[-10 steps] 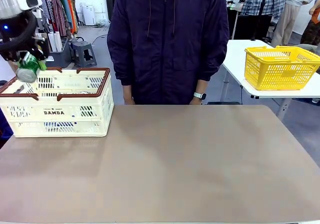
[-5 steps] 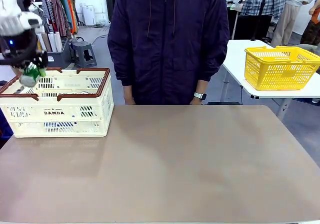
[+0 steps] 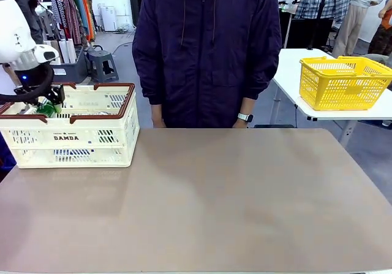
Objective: Place the drinks into the Shopping basket.
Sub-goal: Pick up one drink and place it into the Shopping basket.
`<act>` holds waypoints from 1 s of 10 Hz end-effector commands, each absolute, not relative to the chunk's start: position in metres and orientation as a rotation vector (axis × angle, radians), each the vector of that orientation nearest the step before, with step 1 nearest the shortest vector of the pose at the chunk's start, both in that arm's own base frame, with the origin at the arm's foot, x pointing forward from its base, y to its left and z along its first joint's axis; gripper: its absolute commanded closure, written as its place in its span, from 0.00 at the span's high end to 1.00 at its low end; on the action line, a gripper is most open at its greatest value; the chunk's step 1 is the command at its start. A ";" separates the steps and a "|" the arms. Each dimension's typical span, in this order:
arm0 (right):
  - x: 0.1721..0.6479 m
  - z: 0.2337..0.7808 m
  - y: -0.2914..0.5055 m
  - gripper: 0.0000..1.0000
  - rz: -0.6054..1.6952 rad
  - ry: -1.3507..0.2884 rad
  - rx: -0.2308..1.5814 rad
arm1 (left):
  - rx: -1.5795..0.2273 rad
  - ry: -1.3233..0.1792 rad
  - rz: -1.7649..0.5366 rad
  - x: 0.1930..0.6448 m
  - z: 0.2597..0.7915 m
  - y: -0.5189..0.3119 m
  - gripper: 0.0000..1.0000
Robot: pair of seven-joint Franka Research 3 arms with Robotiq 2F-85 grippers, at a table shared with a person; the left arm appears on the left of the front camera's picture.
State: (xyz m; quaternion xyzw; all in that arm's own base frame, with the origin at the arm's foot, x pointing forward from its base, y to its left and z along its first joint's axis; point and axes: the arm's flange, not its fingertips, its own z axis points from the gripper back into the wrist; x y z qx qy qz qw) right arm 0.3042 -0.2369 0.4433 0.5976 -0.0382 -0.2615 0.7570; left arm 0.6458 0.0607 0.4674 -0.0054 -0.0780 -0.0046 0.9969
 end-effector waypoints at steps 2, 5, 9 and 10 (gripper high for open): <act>0.305 0.449 -0.237 1.00 -0.576 -0.081 1.320 | -0.032 -0.092 -0.017 0.651 0.440 0.065 0.00; 0.305 0.449 -0.237 1.00 -0.576 -0.081 1.320 | -0.043 -0.068 -0.011 0.654 0.424 0.059 0.00; 0.305 0.449 -0.237 1.00 -0.576 -0.081 1.320 | -0.050 -0.070 -0.001 0.651 0.429 0.058 1.00; 0.305 0.449 -0.237 1.00 -0.576 -0.081 1.320 | -0.050 -0.073 0.010 0.650 0.432 0.058 1.00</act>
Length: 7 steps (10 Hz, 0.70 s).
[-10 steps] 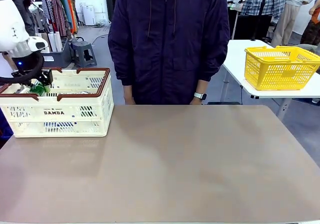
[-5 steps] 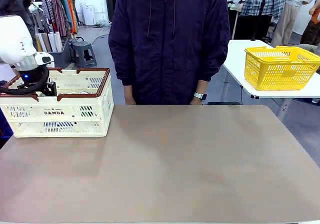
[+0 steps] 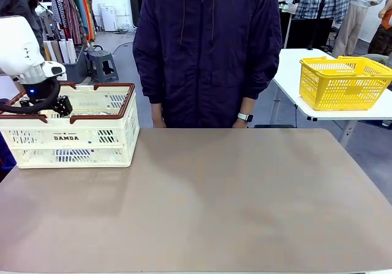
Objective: Place the drinks into the Shopping basket.
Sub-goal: Pick up one drink and place it into the Shopping basket.
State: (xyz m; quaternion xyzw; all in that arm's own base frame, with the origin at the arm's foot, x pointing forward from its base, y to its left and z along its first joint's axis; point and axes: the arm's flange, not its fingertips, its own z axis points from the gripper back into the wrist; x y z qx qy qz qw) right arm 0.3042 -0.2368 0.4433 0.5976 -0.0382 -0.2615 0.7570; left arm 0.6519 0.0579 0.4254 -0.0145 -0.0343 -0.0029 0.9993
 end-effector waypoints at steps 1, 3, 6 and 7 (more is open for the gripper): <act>0.305 0.449 -0.237 1.00 -0.576 -0.081 1.320 | -0.051 -0.078 0.016 0.650 0.434 0.057 1.00; 0.305 0.449 -0.237 1.00 -0.576 -0.081 1.320 | -0.065 -0.083 0.022 0.651 0.441 0.054 1.00; 0.305 0.449 -0.237 1.00 -0.576 -0.081 1.320 | -0.104 -0.093 0.062 0.640 0.465 0.050 1.00; 0.305 0.449 -0.237 1.00 -0.576 -0.081 1.320 | -0.142 -0.080 0.087 0.627 0.487 0.044 1.00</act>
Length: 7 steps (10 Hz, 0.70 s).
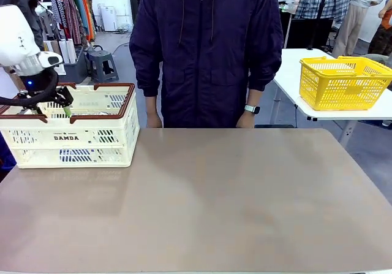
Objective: Place the drinks into the Shopping basket.
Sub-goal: Pick up one drink and place it into the Shopping basket.
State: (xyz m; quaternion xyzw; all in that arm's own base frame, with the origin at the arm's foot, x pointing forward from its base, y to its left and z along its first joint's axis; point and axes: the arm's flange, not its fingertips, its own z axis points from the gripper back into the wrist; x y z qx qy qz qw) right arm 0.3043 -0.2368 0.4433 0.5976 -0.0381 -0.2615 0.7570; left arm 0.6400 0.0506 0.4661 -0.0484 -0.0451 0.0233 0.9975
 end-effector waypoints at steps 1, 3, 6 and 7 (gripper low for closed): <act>0.305 0.449 -0.237 1.00 -0.576 -0.081 1.320 | -0.186 -0.063 0.104 0.607 0.516 0.038 1.00; 0.305 0.449 -0.237 1.00 -0.576 -0.081 1.320 | -0.353 -0.056 0.050 0.535 0.586 0.031 1.00; 0.305 0.449 -0.237 1.00 -0.576 -0.081 1.320 | -0.649 -0.028 -0.098 0.445 0.614 0.057 1.00; 0.305 0.449 -0.237 1.00 -0.576 -0.081 1.320 | -0.810 -0.092 -0.083 0.400 0.611 0.073 1.00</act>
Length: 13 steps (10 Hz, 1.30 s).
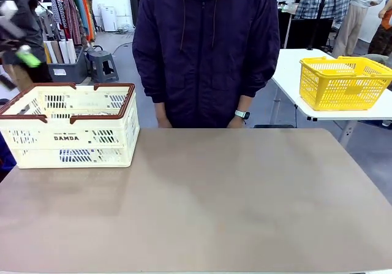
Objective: Place the drinks into the Shopping basket.
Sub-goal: Pick up one drink and place it into the Shopping basket.
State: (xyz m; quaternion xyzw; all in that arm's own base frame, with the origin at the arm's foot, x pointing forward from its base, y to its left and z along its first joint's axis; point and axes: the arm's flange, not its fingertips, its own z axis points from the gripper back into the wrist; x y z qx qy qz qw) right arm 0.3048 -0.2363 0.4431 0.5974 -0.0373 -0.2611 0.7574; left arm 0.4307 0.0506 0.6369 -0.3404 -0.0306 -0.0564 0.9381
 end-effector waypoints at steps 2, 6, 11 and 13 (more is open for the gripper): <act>0.305 0.449 -0.237 1.00 -0.576 -0.081 1.320 | -1.066 -0.238 0.009 0.314 0.590 0.115 1.00; 0.305 0.449 -0.237 1.00 -0.576 -0.081 1.320 | -1.281 -0.243 0.098 0.302 0.517 0.177 1.00; 0.305 0.449 -0.237 1.00 -0.576 -0.081 1.320 | -1.239 -0.304 0.155 0.267 0.539 0.163 1.00; 0.305 0.449 -0.237 1.00 -0.576 -0.081 1.320 | -1.239 -0.304 0.155 0.267 0.539 0.163 1.00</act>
